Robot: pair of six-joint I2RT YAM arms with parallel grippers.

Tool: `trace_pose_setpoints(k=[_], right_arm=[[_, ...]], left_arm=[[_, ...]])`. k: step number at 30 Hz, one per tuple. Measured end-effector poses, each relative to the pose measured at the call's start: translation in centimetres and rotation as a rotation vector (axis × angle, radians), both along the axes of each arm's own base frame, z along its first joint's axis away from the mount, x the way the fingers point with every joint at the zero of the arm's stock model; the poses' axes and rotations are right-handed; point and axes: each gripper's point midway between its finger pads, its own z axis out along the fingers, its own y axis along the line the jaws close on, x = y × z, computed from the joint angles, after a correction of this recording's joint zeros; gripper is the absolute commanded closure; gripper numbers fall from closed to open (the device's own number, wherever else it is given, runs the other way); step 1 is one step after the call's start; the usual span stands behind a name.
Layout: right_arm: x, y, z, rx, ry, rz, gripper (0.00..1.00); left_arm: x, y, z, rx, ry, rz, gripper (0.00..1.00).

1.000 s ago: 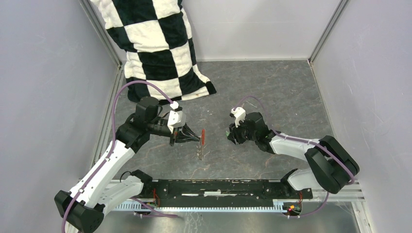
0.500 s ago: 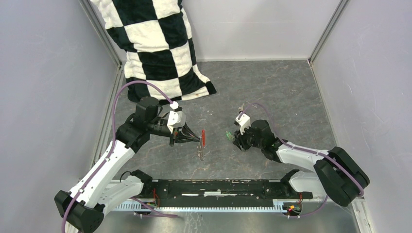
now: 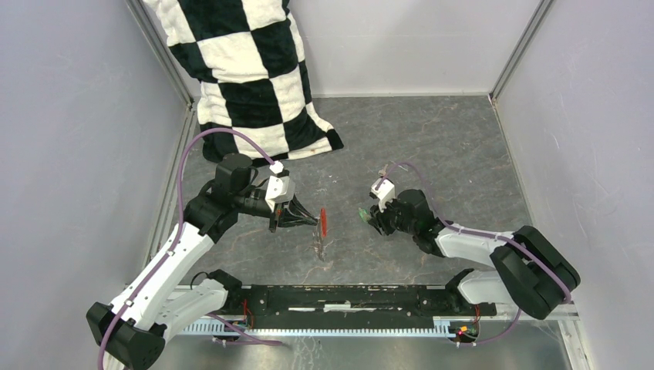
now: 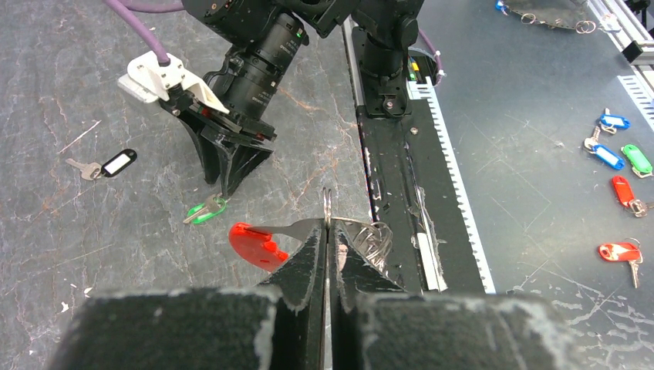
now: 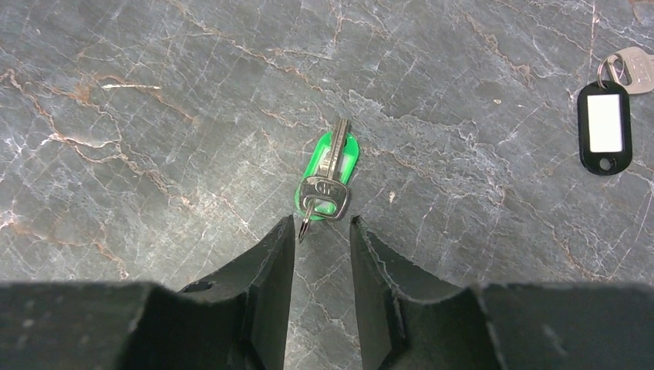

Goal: Put the keys on the keyring

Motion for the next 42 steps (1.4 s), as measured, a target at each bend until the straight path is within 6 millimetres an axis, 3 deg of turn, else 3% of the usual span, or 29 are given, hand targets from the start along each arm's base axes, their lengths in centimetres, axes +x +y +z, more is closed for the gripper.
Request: trace_pose_setpoints(k=[5,22,32,42], right_arm=[[0.1,0.1,-0.5,-0.006,0.003,0.004,0.67],[-0.2,0.9,-0.9,0.009,0.014,0.050,0.99],[-0.3,1.1,-0.8,0.014,0.011,0.066,1.00],[-0.4,2.1,4.5,0.134,-0.130,0.123,1.00]], left_arm=[[0.0,0.0,0.0,0.000,0.000,0.000,0.98],[0.0,0.0,0.0,0.000,0.000,0.000,0.98],[0.0,0.0,0.0,0.001,0.000,0.001,0.98],[-0.1,0.1,-0.1,0.004,0.008,0.000,0.98]])
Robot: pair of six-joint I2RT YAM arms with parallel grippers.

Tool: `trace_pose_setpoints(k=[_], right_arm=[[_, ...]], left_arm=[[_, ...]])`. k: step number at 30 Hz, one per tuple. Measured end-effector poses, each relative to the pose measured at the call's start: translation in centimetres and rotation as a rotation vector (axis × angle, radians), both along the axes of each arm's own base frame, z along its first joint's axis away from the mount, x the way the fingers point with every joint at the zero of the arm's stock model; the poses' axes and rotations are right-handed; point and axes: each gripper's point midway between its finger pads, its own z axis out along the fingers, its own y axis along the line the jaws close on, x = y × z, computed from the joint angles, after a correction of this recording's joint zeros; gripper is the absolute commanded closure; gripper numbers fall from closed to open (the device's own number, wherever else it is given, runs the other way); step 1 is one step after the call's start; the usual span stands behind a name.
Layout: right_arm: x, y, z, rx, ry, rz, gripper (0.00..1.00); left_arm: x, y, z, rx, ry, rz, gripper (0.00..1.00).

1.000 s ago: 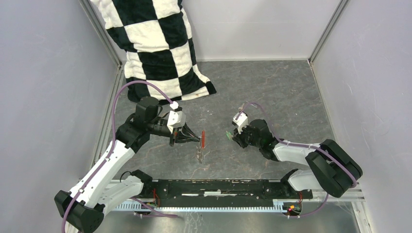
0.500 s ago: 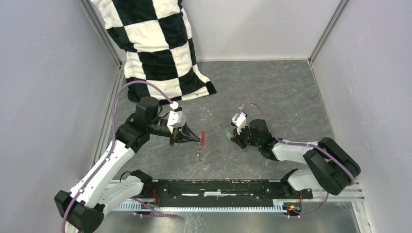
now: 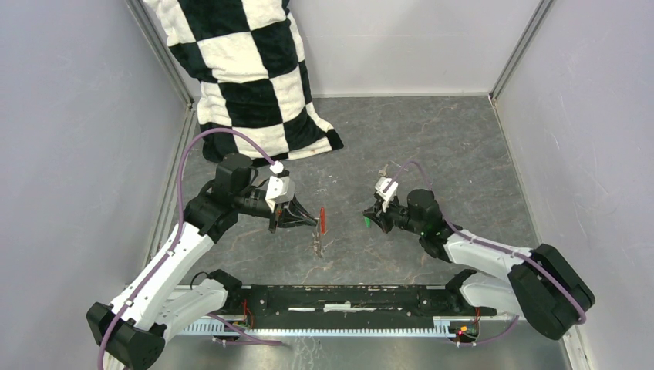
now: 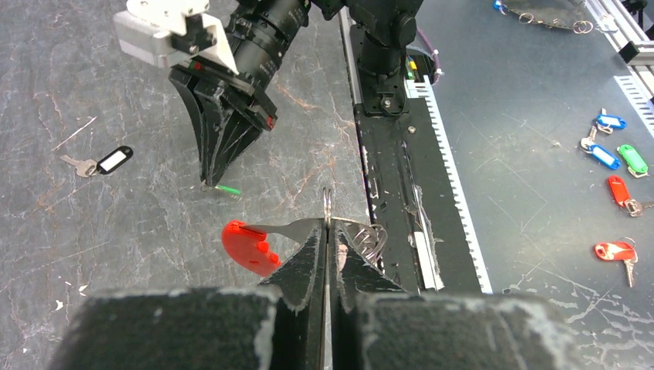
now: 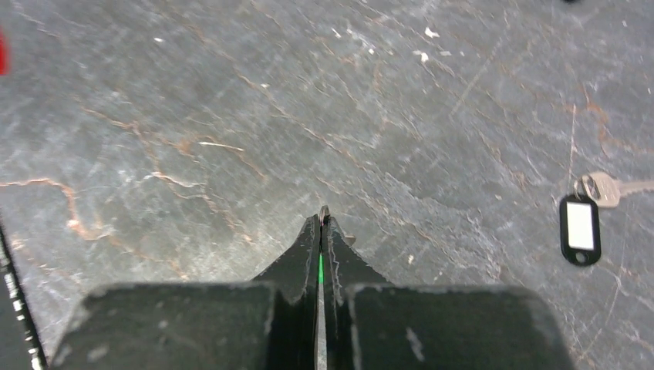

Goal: Put the keys on the keyring

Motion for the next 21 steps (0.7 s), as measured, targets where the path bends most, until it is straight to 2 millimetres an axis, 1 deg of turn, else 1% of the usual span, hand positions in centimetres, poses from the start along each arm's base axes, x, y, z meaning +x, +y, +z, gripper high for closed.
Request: trace_pose_setpoints(k=[3,6,9,13,16,21], right_arm=[[-0.9,0.7,1.5,0.044,-0.026,0.059,1.00],[-2.4,1.5,3.8,0.091,-0.087,0.142,1.00],[-4.9,2.8,7.7,0.153,-0.225,0.265,1.00],[-7.7,3.8,11.7,0.195,-0.364,0.413,1.00],[-8.8,4.7,14.5,0.194,-0.439,0.508,1.00],[-10.3,5.7,20.6,0.207,-0.602,0.642,1.00]], left_arm=[[0.0,0.0,0.0,0.001,0.003,-0.001,0.98],[-0.3,0.0,-0.1,0.001,0.012,-0.010,0.98],[-0.8,0.0,0.1,-0.009,0.024,-0.035,0.98],[-1.6,0.0,0.4,-0.027,0.032,-0.077,0.98],[-2.1,0.0,0.7,-0.044,0.023,-0.109,0.98],[-2.8,0.0,2.0,-0.081,-0.003,-0.161,0.98]])
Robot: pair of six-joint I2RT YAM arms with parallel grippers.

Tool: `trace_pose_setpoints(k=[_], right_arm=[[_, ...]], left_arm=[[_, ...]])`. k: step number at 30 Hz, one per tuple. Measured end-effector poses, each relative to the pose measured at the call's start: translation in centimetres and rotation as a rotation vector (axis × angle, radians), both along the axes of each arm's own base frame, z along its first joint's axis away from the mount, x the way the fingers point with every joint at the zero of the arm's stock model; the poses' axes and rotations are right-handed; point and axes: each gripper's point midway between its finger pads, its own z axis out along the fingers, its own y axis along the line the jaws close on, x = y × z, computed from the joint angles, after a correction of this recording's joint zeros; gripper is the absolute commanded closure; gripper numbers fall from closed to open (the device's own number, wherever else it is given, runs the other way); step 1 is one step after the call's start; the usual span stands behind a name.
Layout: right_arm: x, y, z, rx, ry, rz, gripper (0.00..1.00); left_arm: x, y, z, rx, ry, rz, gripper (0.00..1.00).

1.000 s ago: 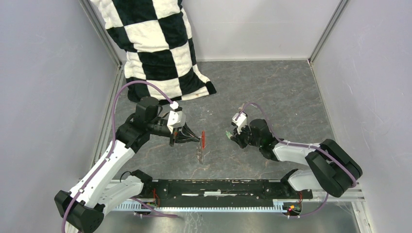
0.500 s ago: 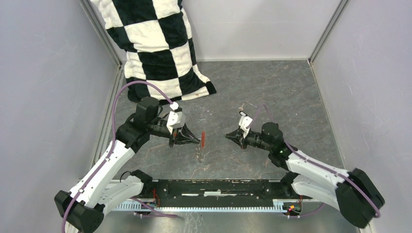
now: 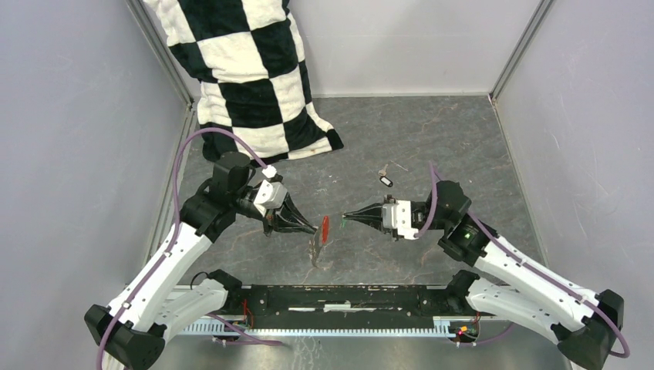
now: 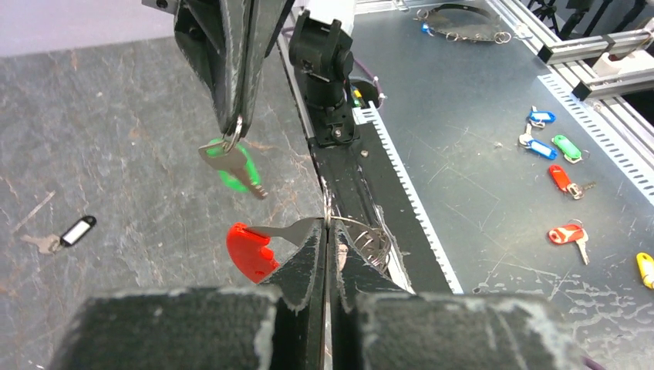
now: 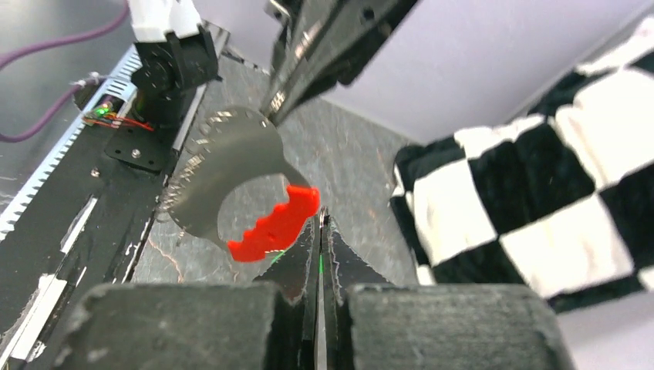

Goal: Put the keys on the keyring

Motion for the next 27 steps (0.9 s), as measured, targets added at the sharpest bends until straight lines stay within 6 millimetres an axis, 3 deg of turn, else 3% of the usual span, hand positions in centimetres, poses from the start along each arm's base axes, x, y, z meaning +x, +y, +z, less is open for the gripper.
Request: trace_pose_setpoints(k=[2,6,13,27], right_arm=[[-0.8,0.3,1.7,0.002,-0.060,0.052,0.99],[-2.0,0.5,2.9,-0.012,-0.133,0.121,1.00],[-3.1,1.2,2.8,-0.055,-0.167,0.195,0.99],[-4.9,3.1,2.7,-0.094,-0.199,0.293,1.00]], left_arm=[[-0.3,0.0,0.6,-0.019,-0.021,-0.021,0.98],[-0.7,0.0,1.2,-0.049,-0.052,-0.057,0.98],[-1.4,-0.1,2.1,-0.089,-0.092,-0.115,0.98],[-1.4,-0.4,1.8,-0.099,-0.103,-0.141,0.98]])
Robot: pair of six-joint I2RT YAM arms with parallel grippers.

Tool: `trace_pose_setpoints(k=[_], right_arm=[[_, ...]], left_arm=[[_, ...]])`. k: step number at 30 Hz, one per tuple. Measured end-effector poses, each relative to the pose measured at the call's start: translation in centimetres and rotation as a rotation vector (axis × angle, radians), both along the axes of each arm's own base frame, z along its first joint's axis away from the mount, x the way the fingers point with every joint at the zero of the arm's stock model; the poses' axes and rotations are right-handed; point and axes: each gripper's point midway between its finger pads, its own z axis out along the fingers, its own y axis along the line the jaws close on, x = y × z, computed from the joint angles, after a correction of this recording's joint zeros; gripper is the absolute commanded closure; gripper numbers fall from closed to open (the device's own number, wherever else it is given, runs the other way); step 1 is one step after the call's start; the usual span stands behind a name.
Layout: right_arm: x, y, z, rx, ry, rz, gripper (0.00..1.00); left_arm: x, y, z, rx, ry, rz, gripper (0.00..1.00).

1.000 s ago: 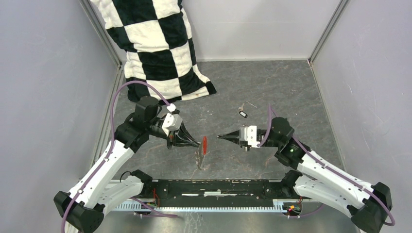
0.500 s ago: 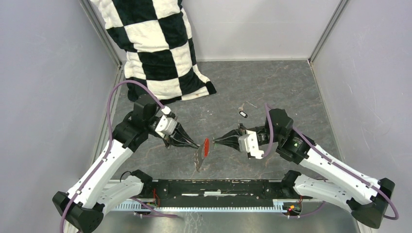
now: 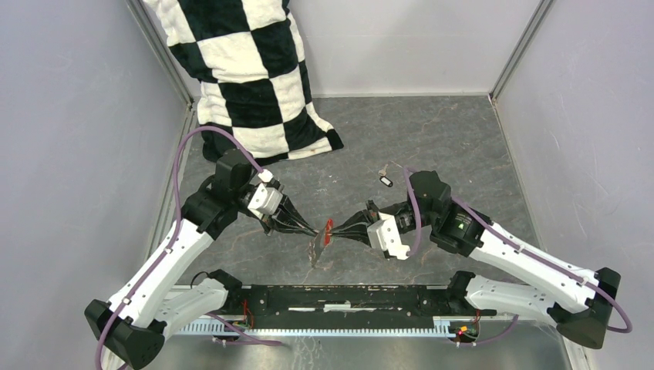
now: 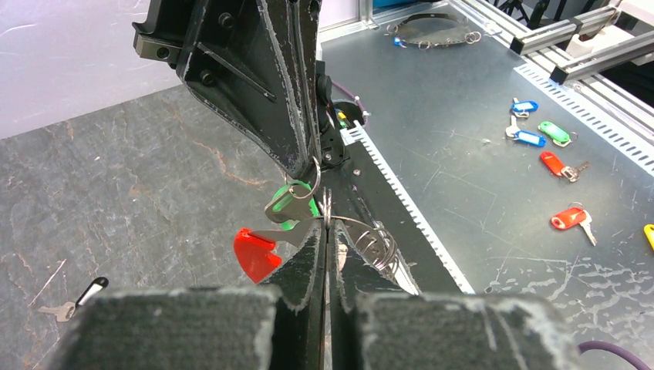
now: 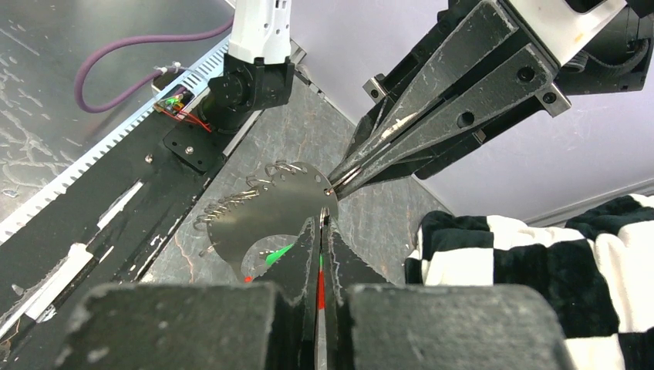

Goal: Put the keys on the keyring

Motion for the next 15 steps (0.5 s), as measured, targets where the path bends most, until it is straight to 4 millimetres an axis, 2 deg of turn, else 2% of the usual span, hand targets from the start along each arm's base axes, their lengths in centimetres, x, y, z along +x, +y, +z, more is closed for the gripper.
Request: trace_pose_setpoints(k=[15], right_arm=[[-0.16,0.65,0.60,0.003,-0.007,0.010,1.00]], left_arm=[[-0.05,0.00,-0.01,0.000,-0.002,0.000,0.98]])
